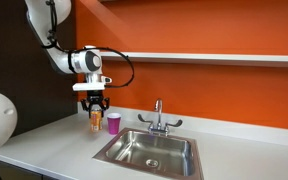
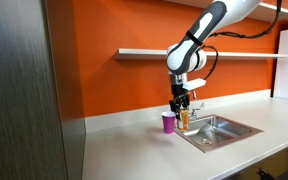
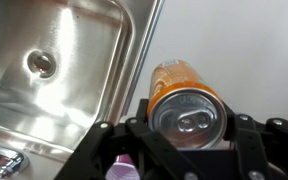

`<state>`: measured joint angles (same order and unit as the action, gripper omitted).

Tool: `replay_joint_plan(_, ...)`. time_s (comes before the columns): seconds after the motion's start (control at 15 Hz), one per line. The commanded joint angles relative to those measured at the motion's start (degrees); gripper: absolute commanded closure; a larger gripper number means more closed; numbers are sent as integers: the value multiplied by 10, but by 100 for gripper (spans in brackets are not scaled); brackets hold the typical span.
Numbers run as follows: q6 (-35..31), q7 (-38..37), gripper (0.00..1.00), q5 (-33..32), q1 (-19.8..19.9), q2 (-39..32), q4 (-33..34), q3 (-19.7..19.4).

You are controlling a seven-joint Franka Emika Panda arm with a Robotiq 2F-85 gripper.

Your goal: Take the can out of the sink.

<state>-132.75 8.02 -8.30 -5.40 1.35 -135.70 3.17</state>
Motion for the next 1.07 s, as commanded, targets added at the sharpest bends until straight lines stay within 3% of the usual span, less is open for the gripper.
replay_joint_plan(0.0, -21, 33, 61, 17, -6, -8, -1, 13)
replay_joint_plan(1.0, -82, 48, 61, 53, -12, -95, 1, 36)
